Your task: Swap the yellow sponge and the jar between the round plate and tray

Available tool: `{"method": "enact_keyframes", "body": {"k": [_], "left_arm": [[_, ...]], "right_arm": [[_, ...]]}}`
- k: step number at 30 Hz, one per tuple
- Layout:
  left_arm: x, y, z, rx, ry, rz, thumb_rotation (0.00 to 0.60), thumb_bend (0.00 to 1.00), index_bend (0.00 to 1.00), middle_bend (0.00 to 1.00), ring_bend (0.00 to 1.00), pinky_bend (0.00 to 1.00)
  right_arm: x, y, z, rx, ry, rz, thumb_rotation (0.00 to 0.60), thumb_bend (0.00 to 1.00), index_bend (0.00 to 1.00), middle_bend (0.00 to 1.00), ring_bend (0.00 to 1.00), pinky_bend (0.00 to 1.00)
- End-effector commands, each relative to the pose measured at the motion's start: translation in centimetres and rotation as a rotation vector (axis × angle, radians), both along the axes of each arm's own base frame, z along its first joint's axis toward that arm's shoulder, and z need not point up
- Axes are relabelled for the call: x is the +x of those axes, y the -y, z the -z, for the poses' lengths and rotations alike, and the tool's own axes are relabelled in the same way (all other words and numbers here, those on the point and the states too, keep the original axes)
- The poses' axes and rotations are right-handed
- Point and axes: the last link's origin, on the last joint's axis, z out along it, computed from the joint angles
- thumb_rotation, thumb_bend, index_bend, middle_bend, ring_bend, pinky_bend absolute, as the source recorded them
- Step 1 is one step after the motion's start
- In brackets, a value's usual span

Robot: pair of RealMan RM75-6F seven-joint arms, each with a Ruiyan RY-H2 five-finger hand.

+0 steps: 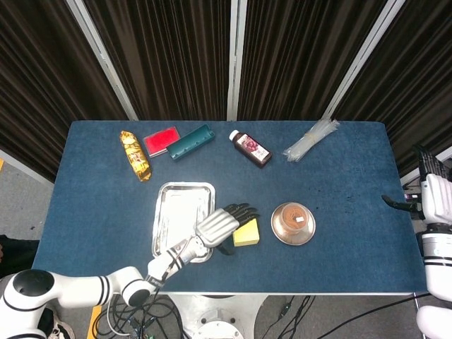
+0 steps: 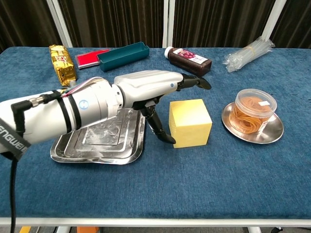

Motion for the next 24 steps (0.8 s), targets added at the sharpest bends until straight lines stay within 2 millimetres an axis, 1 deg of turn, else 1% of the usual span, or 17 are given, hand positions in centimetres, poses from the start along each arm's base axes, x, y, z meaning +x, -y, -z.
{"method": "enact_keyframes", "body": {"k": [1, 5, 9, 14, 17, 19, 20, 21, 24], "left_arm": [[0.3, -0.2, 0.5, -0.015, -0.006, 0.007, 0.6, 0.0, 0.08, 0.05, 0.0, 0.15], [0.7, -0.5, 1.0, -0.021, -0.015, 0.021, 0.6, 0.0, 0.09, 0.07, 0.0, 0.15], [0.9, -0.7, 1.5, -0.026, -0.021, 0.033, 0.6, 0.0, 0.14, 0.12, 0.04, 0.17], [0.9, -0.8, 1.9, -0.027, -0.026, 0.039, 0.6, 0.04, 0.17, 0.17, 0.1, 0.22], [0.9, -0.9, 2.0, -0.03, -0.025, 0.036, 0.6, 0.09, 0.2, 0.2, 0.13, 0.26], [0.9, -1.0, 2.0, -0.022, -0.018, 0.035, 0.6, 0.12, 0.23, 0.23, 0.16, 0.3], [0.9, -1.0, 2.0, -0.016, -0.013, 0.033, 0.6, 0.14, 0.25, 0.25, 0.17, 0.34], [1.0, -1.0, 2.0, -0.005, -0.003, 0.031, 0.6, 0.15, 0.28, 0.27, 0.19, 0.38], [1.1, -1.0, 1.9, 0.015, 0.019, 0.037, 0.6, 0.18, 0.36, 0.32, 0.23, 0.47]], "right_arm": [[-0.1, 0.0, -0.1, -0.001, 0.001, 0.001, 0.6, 0.0, 0.0, 0.01, 0.0, 0.0], [-0.2, -0.1, -0.2, -0.004, 0.002, 0.006, 0.6, 0.0, 0.0, 0.01, 0.0, 0.0], [-0.6, -0.2, -0.2, 0.0, 0.003, 0.016, 0.6, 0.0, 0.0, 0.01, 0.0, 0.0], [-0.7, -0.2, -0.1, 0.002, 0.005, 0.018, 0.6, 0.0, 0.0, 0.01, 0.0, 0.0], [-0.8, -0.2, -0.2, 0.0, 0.005, 0.018, 0.6, 0.0, 0.0, 0.01, 0.0, 0.0], [-0.8, -0.2, -0.2, 0.0, 0.006, 0.018, 0.6, 0.0, 0.0, 0.01, 0.0, 0.0], [-0.8, -0.2, -0.2, 0.0, 0.006, 0.019, 0.6, 0.0, 0.0, 0.01, 0.0, 0.0], [-0.8, -0.2, -0.2, 0.0, 0.007, 0.019, 0.6, 0.0, 0.0, 0.01, 0.0, 0.0], [-0.8, -0.2, -0.1, 0.001, 0.007, 0.02, 0.6, 0.0, 0.0, 0.01, 0.0, 0.0]]}}
